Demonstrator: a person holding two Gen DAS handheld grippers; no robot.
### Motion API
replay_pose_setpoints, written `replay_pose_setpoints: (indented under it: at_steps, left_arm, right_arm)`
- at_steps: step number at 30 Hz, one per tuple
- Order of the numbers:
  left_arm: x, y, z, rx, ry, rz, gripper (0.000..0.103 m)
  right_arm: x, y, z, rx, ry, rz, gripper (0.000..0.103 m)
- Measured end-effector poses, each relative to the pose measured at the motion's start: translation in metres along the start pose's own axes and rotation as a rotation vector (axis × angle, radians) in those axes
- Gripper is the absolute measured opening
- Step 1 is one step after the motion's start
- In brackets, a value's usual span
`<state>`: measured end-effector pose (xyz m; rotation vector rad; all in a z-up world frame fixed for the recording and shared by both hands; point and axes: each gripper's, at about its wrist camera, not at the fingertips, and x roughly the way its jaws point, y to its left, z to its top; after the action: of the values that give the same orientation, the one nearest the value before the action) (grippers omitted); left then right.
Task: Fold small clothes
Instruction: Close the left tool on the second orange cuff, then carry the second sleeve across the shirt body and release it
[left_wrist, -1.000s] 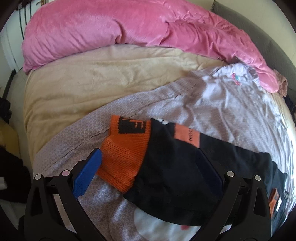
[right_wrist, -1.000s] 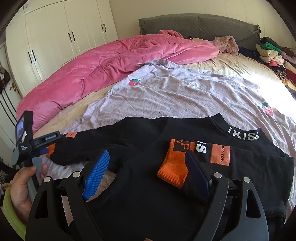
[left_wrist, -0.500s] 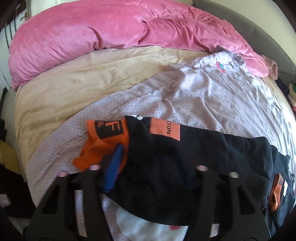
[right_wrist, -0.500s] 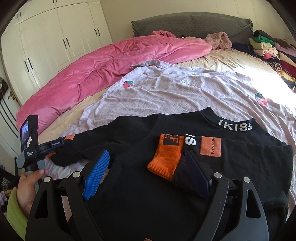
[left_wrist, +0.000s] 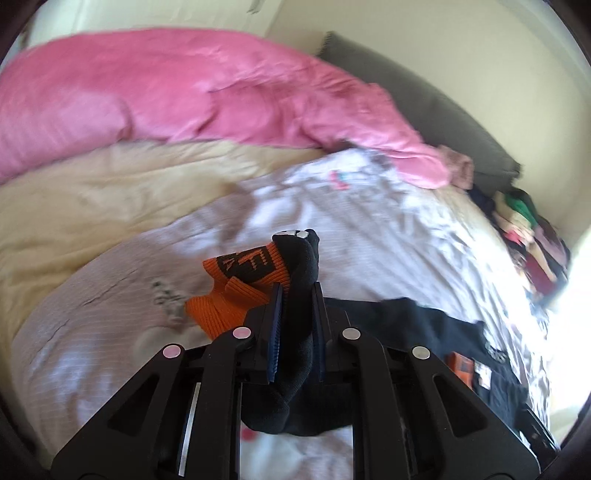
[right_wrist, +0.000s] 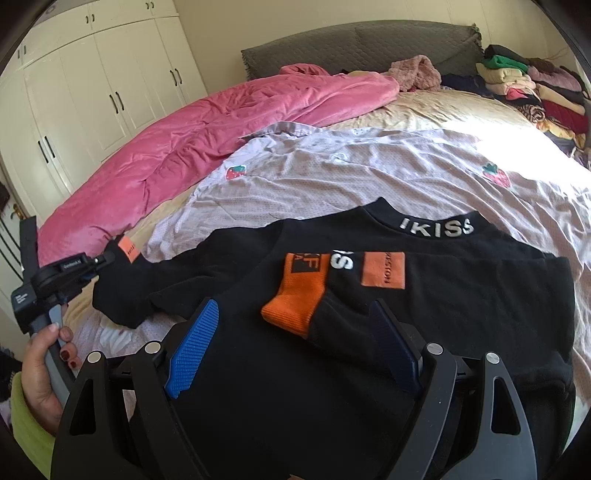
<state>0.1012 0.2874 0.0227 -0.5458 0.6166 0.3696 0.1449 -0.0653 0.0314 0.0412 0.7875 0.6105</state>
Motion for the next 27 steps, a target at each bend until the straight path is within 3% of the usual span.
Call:
replay_pose_setpoints:
  at_steps: [6, 15, 21, 27]
  left_arm:
    - [-0.011, -0.046, -0.01, 0.111, -0.014, -0.113, 0.008]
    - [-0.015, -0.1, -0.034, 0.186, 0.031, -0.267, 0.008]
    - [-0.011, -0.15, -0.064, 0.278, 0.1, -0.382, 0.008]
    - [-0.005, -0.178, -0.088, 0.345, 0.157, -0.442, 0.008]
  right_arm:
    - [-0.014, -0.021, -0.014, 0.049, 0.001, -0.015, 0.083]
    - [-0.044, -0.055, -0.02, 0.108, -0.044, -0.059, 0.083]
    - [-0.063, -0.083, -0.023, 0.167, -0.081, -0.098, 0.083]
    - [-0.074, -0.102, -0.028, 0.207, -0.099, -0.127, 0.083]
